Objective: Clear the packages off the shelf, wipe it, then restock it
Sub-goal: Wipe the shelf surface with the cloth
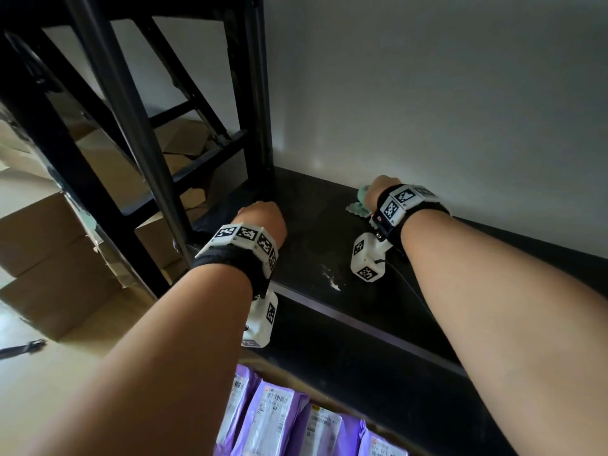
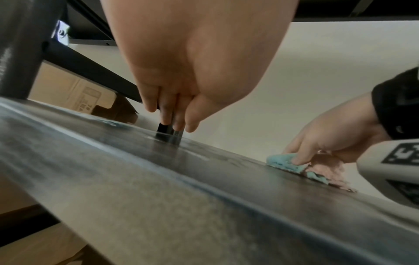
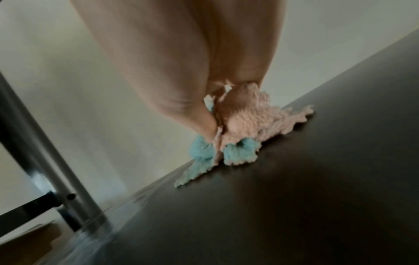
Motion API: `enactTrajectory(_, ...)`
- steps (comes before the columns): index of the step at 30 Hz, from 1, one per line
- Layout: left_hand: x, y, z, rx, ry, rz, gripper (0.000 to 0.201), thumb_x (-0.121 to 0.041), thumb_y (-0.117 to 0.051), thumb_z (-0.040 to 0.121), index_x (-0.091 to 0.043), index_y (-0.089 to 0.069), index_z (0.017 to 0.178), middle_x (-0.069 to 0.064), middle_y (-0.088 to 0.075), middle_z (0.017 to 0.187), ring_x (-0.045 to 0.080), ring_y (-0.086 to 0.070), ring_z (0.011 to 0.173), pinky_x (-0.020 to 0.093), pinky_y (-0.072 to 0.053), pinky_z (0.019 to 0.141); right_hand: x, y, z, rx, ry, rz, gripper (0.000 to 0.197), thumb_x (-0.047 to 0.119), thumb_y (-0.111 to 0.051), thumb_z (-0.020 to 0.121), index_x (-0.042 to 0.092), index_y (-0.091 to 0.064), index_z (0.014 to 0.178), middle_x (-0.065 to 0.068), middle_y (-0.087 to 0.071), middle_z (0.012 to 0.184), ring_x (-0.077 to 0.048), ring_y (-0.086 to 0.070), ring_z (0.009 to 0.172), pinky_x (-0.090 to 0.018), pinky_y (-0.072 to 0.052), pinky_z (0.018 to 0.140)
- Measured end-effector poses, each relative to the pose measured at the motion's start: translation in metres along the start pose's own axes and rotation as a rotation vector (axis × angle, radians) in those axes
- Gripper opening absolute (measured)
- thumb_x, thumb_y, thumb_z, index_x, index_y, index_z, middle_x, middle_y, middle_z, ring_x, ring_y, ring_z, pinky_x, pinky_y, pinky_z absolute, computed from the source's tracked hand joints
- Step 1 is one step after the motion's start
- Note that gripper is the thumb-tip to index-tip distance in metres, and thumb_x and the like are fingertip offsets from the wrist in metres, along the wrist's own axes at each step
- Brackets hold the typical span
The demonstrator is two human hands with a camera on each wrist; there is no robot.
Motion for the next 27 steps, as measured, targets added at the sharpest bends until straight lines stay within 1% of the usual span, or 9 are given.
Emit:
enactTrajectory(3,0.008,0.001,0.009,-0.013,0.010,0.020,0.052,-0.010,-0.050,0.093,-0.011,-0.041,0.144,0.012,-0.041,0.147,0.031,-0.041,0.135,0.039,-0.037,0.108,0.033,-0.008,0.001,0.030,0.104,0.067,0.031,0.017,-0.052,0.093,0.018,-0.038,0.065,-0.014,-0.058,0.120,-0.024,-0.053,0.100,-0.035,-0.045,0.090)
enactTrajectory(7,0.021,-0.002,0.022,0.007,0.021,0.037,0.058,-0.016,-0.054,0.092,-0.015,-0.035,0.147,0.011,-0.036,0.150,0.031,-0.037,0.137,0.040,-0.034,0.110,0.076,-0.019,-0.003,-0.035,0.126,0.056,0.029,0.025,-0.048,0.095,0.010,-0.048,0.070,-0.008,-0.065,0.114,-0.028,-0.062,0.109,-0.035,-0.042,0.084)
enactTrajectory(12,0.032,-0.003,0.033,0.037,0.048,0.061,0.062,-0.019,-0.055,0.092,-0.016,-0.032,0.148,0.012,-0.031,0.153,0.032,-0.032,0.140,0.040,-0.031,0.114,0.094,-0.028,-0.009,0.107,0.185,0.095,0.025,0.016,-0.053,0.093,0.004,-0.066,0.111,-0.006,-0.067,0.110,-0.023,-0.065,0.101,-0.032,-0.051,0.092)
enactTrajectory(16,0.046,-0.021,0.047,0.067,0.074,0.118,0.068,-0.026,-0.055,0.089,-0.022,-0.027,0.150,0.007,-0.027,0.156,0.029,-0.031,0.141,0.042,-0.031,0.114,0.083,-0.020,-0.003,0.175,0.159,0.201,0.030,0.011,-0.057,0.091,0.009,-0.065,0.120,-0.008,-0.070,0.103,-0.021,-0.064,0.082,-0.030,-0.054,0.070)
enactTrajectory(19,0.053,-0.047,0.082,0.073,0.077,0.091,0.069,-0.031,-0.055,0.084,-0.030,-0.030,0.148,0.004,-0.030,0.154,0.029,-0.035,0.138,0.044,-0.035,0.111,0.066,-0.010,0.012,0.106,0.133,-0.055,0.036,0.024,-0.056,0.092,0.001,-0.060,0.120,-0.007,-0.056,0.079,-0.025,-0.055,0.083,-0.036,-0.051,0.083)
enactTrajectory(21,0.049,-0.047,0.081,0.109,0.073,0.109,0.063,-0.030,-0.053,0.085,-0.025,-0.036,0.146,0.006,-0.038,0.149,0.031,-0.041,0.133,0.044,-0.038,0.108,0.057,-0.009,0.017,0.073,0.091,-0.178,0.040,0.028,-0.055,0.093,0.000,-0.059,0.121,-0.012,-0.061,0.092,-0.027,-0.054,0.088,-0.036,-0.050,0.090)
enactTrajectory(23,0.044,-0.037,0.067,0.102,0.053,0.132,0.056,-0.029,-0.050,0.088,-0.020,-0.040,0.143,0.008,-0.042,0.145,0.032,-0.044,0.130,0.043,-0.040,0.106,0.062,-0.013,0.022,0.064,0.148,-0.231,0.035,0.026,-0.055,0.094,0.000,-0.062,0.117,-0.010,-0.059,0.089,-0.028,-0.056,0.091,-0.037,-0.050,0.094)
enactTrajectory(25,0.043,-0.029,0.056,0.085,0.044,0.166,0.050,-0.026,-0.051,0.090,-0.017,-0.044,0.139,0.011,-0.046,0.140,0.033,-0.048,0.126,0.043,-0.042,0.102,0.069,-0.014,0.021,0.086,0.148,-0.205,0.032,0.022,-0.058,0.092,0.002,-0.064,0.116,-0.007,-0.057,0.085,-0.028,-0.057,0.093,-0.036,-0.050,0.095)
enactTrajectory(27,0.040,-0.019,0.038,0.053,0.044,0.181,0.047,-0.023,-0.050,0.091,-0.013,-0.046,0.136,0.012,-0.049,0.138,0.033,-0.050,0.124,0.043,-0.044,0.101,0.082,-0.019,0.022,0.093,0.169,-0.111,0.034,0.017,-0.059,0.091,0.002,-0.062,0.121,-0.012,-0.061,0.101,-0.029,-0.061,0.100,-0.036,-0.050,0.095)
Point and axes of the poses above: each hand's wrist, its own z-axis towards the middle knuckle, its own y-axis out of the back of the hand, x = y × z, the point moved 7 cm from there along z, towards the middle knuckle
